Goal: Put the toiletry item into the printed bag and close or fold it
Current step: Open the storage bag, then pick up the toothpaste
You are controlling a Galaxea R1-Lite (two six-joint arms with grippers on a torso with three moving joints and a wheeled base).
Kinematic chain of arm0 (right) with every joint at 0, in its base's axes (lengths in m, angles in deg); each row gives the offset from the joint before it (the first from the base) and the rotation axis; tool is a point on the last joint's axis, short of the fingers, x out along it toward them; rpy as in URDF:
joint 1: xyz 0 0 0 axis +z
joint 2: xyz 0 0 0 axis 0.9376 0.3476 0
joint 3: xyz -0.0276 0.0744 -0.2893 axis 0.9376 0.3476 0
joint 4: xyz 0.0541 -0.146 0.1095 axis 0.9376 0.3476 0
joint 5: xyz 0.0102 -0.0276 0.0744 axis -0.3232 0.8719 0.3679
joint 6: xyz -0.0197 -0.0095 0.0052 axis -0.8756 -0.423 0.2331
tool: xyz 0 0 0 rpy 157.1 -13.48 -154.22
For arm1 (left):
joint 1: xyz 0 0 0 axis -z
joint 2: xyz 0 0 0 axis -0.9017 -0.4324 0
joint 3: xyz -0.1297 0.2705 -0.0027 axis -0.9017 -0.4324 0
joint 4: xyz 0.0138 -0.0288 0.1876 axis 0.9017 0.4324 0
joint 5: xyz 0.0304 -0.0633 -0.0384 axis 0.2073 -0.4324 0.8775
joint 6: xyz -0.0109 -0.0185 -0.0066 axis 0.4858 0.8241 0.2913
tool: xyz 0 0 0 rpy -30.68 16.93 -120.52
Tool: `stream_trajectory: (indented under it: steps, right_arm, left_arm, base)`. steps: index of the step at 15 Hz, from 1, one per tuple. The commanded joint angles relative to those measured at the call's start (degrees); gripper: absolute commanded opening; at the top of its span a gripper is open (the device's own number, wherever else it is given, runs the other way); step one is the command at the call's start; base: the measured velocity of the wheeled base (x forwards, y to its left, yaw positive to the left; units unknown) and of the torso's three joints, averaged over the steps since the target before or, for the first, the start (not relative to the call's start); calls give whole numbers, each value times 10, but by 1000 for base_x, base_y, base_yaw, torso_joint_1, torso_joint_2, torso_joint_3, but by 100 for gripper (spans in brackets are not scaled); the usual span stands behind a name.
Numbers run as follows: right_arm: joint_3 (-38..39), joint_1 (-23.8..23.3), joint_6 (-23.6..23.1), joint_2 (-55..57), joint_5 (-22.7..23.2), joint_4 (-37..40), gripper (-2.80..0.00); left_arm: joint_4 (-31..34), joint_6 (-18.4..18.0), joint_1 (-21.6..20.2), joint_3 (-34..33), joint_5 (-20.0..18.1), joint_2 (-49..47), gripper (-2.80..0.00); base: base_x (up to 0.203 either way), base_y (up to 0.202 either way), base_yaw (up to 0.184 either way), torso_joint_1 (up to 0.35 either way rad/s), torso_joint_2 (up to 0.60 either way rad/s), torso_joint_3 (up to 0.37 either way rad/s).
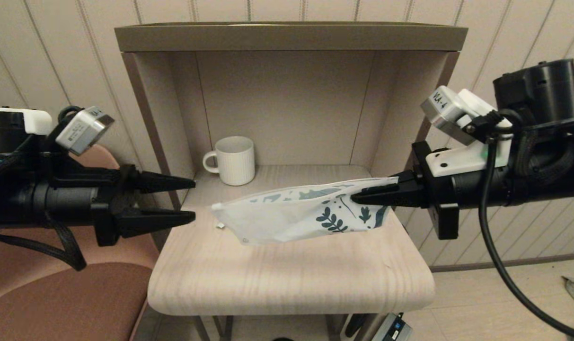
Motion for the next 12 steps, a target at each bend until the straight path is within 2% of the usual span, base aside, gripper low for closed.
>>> stream_trajectory:
  steps: [1, 5, 7, 9, 12]
  right_arm:
    - [-1, -15, -1, -3, 10, 0, -280]
    - [-6, -54, 0, -22, 31, 0, -280]
    - [-7, -73, 1, -34, 40, 1, -280]
    - [-6, -88, 1, -45, 55, 1, -280]
    - [3, -109, 10, -61, 82, 1, -280]
  left_arm:
    - [1, 0, -54, -18, -14, 7, 0]
    - [-4, -7, -61, -76, -12, -42, 0]
    - [-4, -4, -61, -81, -10, -64, 0]
    - [-2, -3, -58, -78, 16, -72, 0]
    - [-1, 0, -30, -72, 29, -71, 0]
  base:
    - [0, 0, 0, 0, 0, 0]
    - [0, 0, 0, 0, 0, 0]
    - [0, 0, 0, 0, 0, 0]
    - [0, 0, 0, 0, 0, 0]
    - [0, 0, 0, 0, 0, 0]
